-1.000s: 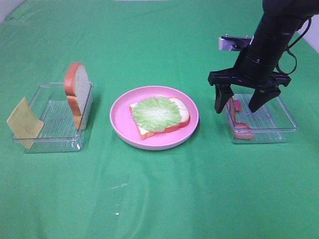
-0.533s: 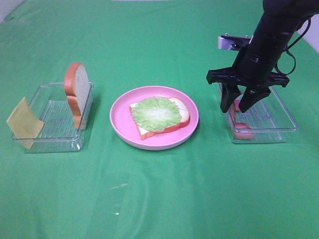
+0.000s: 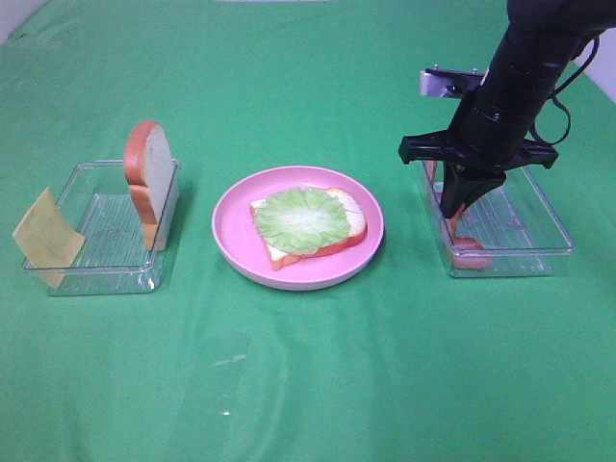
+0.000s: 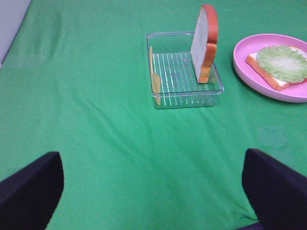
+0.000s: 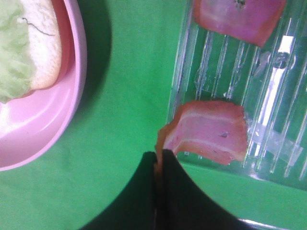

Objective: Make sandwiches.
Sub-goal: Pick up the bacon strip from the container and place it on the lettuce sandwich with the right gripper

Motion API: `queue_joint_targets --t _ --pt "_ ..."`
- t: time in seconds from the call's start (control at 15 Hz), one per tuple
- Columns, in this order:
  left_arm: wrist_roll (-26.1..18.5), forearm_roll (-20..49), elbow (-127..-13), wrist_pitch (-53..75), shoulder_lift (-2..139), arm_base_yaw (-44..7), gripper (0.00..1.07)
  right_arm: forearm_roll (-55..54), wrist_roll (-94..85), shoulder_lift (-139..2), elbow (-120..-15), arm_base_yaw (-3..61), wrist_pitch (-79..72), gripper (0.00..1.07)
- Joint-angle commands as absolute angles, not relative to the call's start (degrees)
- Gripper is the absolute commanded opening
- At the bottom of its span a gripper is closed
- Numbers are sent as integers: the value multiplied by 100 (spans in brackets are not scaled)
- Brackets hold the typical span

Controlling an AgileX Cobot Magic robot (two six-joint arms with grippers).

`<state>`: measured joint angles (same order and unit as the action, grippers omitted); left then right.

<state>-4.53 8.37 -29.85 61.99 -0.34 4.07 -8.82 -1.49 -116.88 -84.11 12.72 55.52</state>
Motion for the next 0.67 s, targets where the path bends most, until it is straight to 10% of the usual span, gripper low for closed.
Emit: queue_joint_targets --t 0.07,0.67 --pt "-430 865 -2968 6176 -109 407 93 -917 -258 -11700 -8417 1278 5569 0" --pt "-430 865 -2968 6176 -109 407 93 -785 -321 -11230 -8422 1278 5644 0"
